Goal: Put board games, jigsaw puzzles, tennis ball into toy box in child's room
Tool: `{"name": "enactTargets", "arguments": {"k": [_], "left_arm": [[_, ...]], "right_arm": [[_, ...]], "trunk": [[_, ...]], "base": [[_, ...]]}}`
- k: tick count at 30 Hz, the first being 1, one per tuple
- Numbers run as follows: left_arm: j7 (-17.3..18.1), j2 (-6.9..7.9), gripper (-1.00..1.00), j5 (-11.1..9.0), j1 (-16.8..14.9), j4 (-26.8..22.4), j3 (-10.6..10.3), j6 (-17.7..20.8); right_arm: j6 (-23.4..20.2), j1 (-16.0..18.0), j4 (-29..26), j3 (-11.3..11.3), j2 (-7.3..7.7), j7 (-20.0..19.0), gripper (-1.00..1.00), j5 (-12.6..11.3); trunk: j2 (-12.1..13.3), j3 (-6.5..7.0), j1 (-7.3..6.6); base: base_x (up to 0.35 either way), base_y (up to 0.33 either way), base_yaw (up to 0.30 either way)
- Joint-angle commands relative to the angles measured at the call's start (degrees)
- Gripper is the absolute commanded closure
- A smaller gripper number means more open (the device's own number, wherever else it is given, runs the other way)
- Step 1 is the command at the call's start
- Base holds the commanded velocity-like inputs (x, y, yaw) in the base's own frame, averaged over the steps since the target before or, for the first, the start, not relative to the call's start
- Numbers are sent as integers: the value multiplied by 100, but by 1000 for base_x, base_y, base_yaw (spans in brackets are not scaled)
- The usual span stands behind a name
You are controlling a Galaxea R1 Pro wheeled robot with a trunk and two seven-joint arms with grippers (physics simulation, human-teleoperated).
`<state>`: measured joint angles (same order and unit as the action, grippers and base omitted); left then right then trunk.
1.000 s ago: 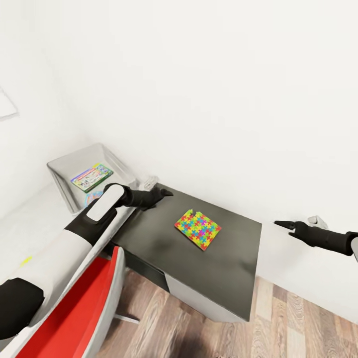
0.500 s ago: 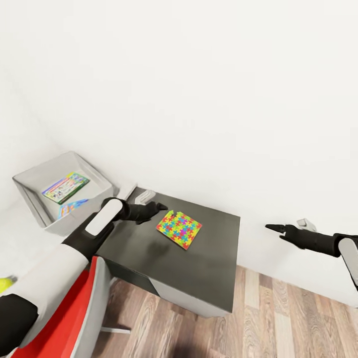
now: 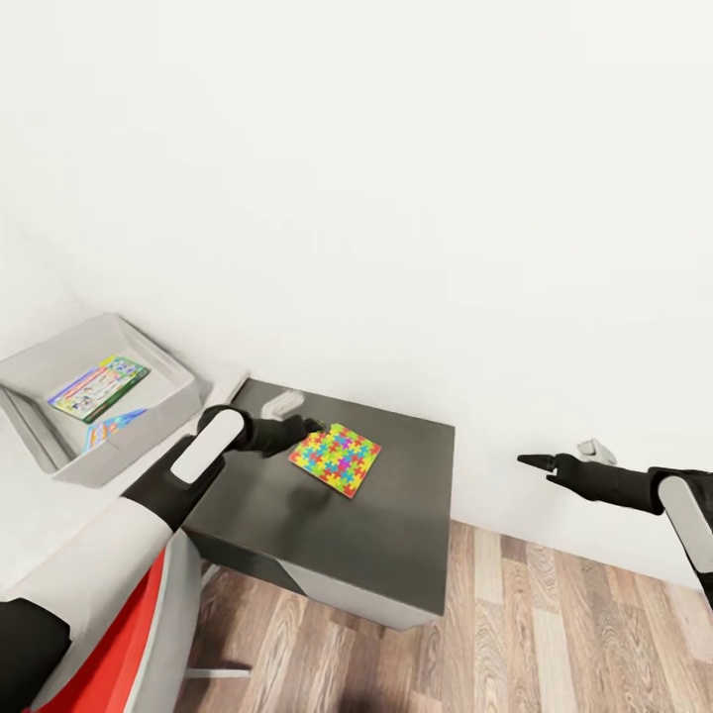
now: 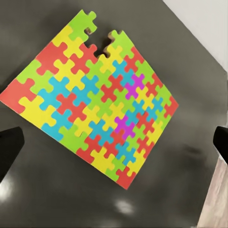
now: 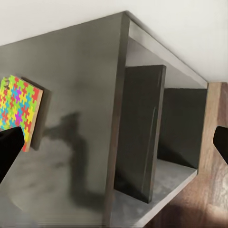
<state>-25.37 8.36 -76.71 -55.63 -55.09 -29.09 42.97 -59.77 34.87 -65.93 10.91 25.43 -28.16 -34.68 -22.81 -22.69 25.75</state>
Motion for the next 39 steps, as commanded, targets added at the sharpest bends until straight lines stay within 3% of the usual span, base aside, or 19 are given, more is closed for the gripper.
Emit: {"name": "enactTargets", "arguments": {"k": [1,3,12,20,32,36,39], "left_arm": [[-55,6,-100,-60,-5,-9,-17,-7],[-117,20,-100,88,38,-3,-8,-16],[-276,37,-100,295,236,-1,132,-163],[-317,40,-100,348,332,-16,189,-232],[-307,68,-100,384,452,-32,269,-283],[-300,71,-100,379,512,-89,536,-288],[-300,71,-100,380,522,-119,580,-288]], "right_arm": [[-23,6,-1,8,-1,-56,-100,53],[-23,-8,-6,-56,-3,-57,-100,55],[-23,-53,-13,-321,-29,-51,-100,61],[-23,-75,-32,-565,-41,-45,-100,96],[-23,-83,-178,-688,-47,-32,-100,116],[-23,-85,-223,-756,-53,132,-100,124],[-23,-85,-229,-765,-53,180,-100,125]], "trunk": [[-11,-9,3],[-11,-8,3],[-11,-5,3],[-11,-4,3],[-11,7,3],[-11,26,3],[-11,43,3]], "base": [[0,0,-57],[0,0,-41],[0,0,-20],[0,0,-6],[0,0,-36],[0,0,-137],[0,0,-165]]}}
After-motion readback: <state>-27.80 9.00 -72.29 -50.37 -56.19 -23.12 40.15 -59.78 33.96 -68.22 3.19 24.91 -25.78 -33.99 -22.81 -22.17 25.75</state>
